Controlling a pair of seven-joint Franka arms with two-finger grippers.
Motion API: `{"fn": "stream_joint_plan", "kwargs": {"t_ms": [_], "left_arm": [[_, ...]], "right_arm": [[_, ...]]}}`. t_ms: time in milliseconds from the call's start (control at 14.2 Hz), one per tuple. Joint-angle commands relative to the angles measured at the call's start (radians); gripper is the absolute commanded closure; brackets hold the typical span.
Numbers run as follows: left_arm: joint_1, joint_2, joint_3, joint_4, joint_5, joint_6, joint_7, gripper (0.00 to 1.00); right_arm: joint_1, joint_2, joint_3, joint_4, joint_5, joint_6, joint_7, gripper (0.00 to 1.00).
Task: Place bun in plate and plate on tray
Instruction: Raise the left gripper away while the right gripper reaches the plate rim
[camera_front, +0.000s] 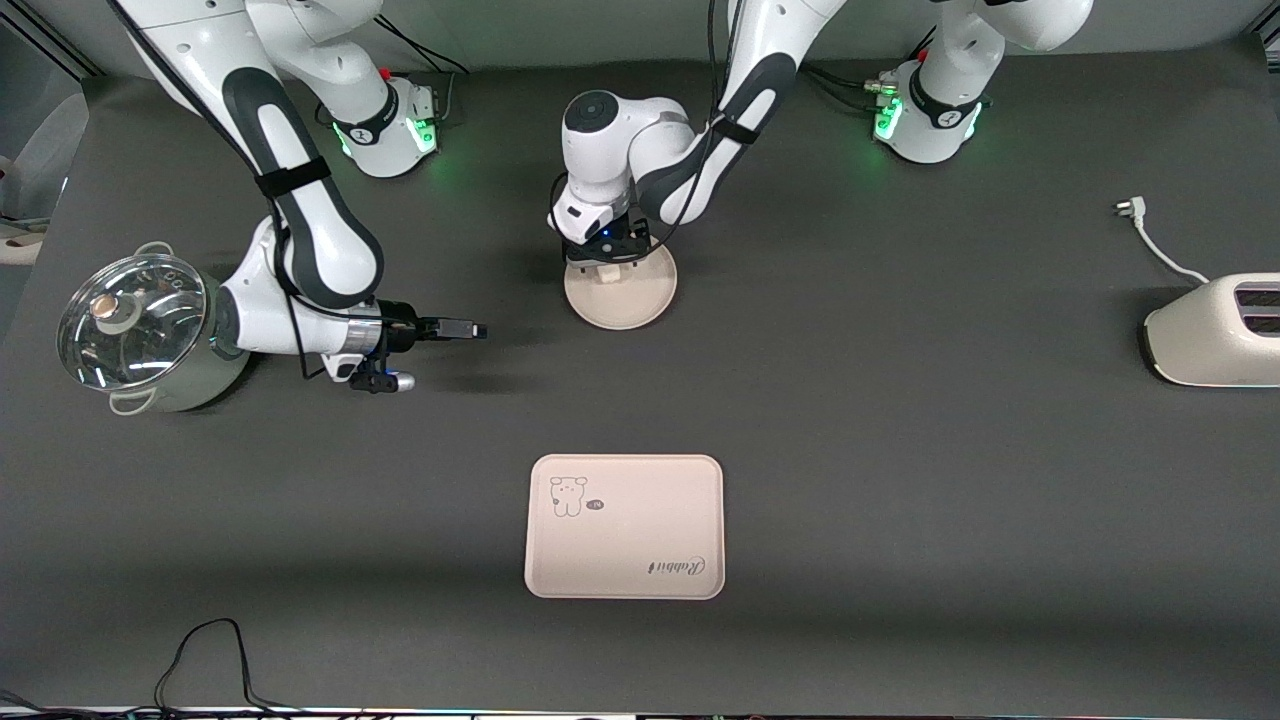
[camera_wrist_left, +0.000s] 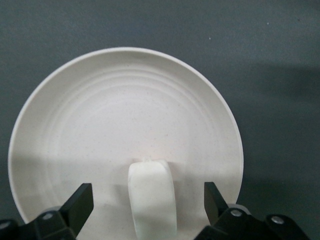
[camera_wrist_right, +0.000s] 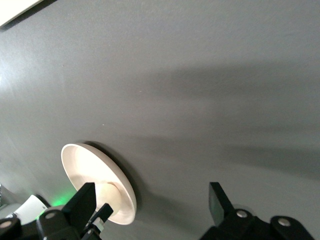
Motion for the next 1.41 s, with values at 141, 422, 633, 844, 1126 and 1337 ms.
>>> {"fn": "stream_joint_plan", "kwargs": {"t_ms": [141, 422, 633, 844, 1126, 1337], "left_arm": [[0.042, -0.117, 0.037, 0.027, 0.07, -0.286, 0.152, 0.0], [0.197, -0.242, 0.032, 0.049, 0.027, -0.478, 0.497, 0.0], [0.333, -0.312, 0.035, 0.057, 0.004, -0.591, 0.777, 0.0], [0.45, -0.404, 0.037, 0.057, -0.075, -0.602, 0.816, 0.0], [0.6, -0.502, 0.037, 0.067, -0.166, -0.651, 0.984, 0.0], [0.714, -0.507, 0.043, 0.132, -0.198, -0.742, 1.191, 0.0]], "right_arm": [[0.08, 0.006, -0.007, -0.037, 0.184, 0.088, -0.015, 0.0], [0.175, 0.055, -0.006, -0.04, 0.332, 0.204, -0.015, 0.0], [0.258, 0.083, -0.007, -0.04, 0.405, 0.272, -0.013, 0.0], [0.312, 0.089, -0.007, -0.045, 0.408, 0.295, 0.008, 0.0], [0.414, 0.087, -0.007, -0.083, 0.449, 0.382, 0.054, 0.0], [0.506, 0.083, -0.007, -0.114, 0.516, 0.448, 0.054, 0.0]]}}
